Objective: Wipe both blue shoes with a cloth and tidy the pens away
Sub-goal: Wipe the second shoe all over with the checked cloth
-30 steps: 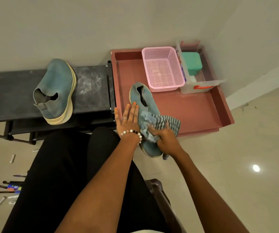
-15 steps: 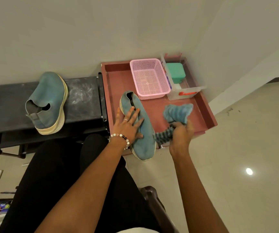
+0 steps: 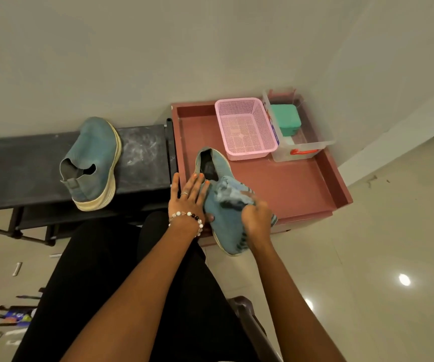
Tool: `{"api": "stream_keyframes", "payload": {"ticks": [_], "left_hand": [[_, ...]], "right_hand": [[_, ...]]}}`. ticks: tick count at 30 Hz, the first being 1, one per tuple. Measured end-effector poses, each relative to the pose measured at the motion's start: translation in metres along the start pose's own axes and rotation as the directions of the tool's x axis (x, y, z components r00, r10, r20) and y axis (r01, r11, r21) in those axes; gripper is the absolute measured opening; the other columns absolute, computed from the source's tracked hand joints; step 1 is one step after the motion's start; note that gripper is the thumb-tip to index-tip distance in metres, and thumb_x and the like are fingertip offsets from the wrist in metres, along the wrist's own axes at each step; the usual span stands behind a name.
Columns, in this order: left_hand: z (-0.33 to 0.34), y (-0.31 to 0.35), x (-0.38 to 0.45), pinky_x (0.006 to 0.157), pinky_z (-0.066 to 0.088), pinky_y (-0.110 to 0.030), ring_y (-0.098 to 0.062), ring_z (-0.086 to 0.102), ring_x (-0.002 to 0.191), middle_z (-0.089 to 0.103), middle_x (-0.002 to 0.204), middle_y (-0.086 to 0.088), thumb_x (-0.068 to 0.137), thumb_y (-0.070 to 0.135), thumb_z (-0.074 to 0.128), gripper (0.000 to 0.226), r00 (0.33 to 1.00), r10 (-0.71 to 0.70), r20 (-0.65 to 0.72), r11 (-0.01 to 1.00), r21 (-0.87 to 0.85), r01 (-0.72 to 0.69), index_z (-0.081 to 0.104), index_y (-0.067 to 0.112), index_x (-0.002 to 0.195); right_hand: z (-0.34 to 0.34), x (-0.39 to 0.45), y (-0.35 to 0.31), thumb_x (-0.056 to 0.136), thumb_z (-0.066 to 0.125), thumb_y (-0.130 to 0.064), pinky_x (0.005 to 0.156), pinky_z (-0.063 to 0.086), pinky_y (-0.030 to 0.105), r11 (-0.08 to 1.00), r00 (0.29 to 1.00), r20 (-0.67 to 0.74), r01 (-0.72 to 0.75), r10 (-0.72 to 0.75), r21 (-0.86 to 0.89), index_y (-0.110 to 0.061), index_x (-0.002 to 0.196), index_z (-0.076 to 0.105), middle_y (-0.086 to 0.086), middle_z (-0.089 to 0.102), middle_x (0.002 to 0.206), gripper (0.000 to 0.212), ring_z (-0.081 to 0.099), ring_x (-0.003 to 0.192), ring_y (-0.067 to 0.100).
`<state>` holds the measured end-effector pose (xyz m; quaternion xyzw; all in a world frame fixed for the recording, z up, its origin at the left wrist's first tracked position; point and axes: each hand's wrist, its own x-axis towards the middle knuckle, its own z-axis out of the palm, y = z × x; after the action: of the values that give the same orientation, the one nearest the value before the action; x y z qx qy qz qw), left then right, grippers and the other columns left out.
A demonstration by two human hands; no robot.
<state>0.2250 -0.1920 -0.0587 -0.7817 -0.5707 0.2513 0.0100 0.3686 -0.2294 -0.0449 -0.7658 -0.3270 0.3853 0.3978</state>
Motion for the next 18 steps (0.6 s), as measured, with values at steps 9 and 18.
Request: {"api": "stream_keyframes", "payload": {"ticks": [9, 18], "left_hand": [[0.0, -0.003, 0.006, 0.099, -0.029, -0.066, -0.02, -0.036, 0.139, -0.043, 0.148, -0.003, 0.081, 0.083, 0.015, 0.101, 0.994, 0.086, 0.067, 0.994, -0.068, -0.081, -0.029, 0.018, 0.145], [0.004, 0.0, 0.011, 0.094, -0.031, -0.068, -0.028, -0.04, 0.135, -0.046, 0.145, 0.004, 0.09, 0.056, 0.036, 0.093, 0.995, 0.003, 0.096, 0.999, -0.044, 0.001, -0.03, 0.021, 0.144]], "right_hand": [[0.014, 0.006, 0.038, 0.073, 0.038, -0.011, 0.114, 0.024, 0.042, 0.584, 0.675, 0.627, 0.708, -0.39, -0.398, -0.004, 0.139, 0.042, 0.011, 0.046, 0.143, 0.066, 0.034, 0.137, 0.019], [0.016, 0.012, 0.025, 0.089, 0.05, -0.016, 0.117, 0.001, 0.051, 0.148, 0.61, 0.773, 0.792, -0.173, -0.592, -0.003, 0.149, 0.011, 0.014, 0.01, 0.158, 0.073, -0.001, 0.146, 0.028]]}}
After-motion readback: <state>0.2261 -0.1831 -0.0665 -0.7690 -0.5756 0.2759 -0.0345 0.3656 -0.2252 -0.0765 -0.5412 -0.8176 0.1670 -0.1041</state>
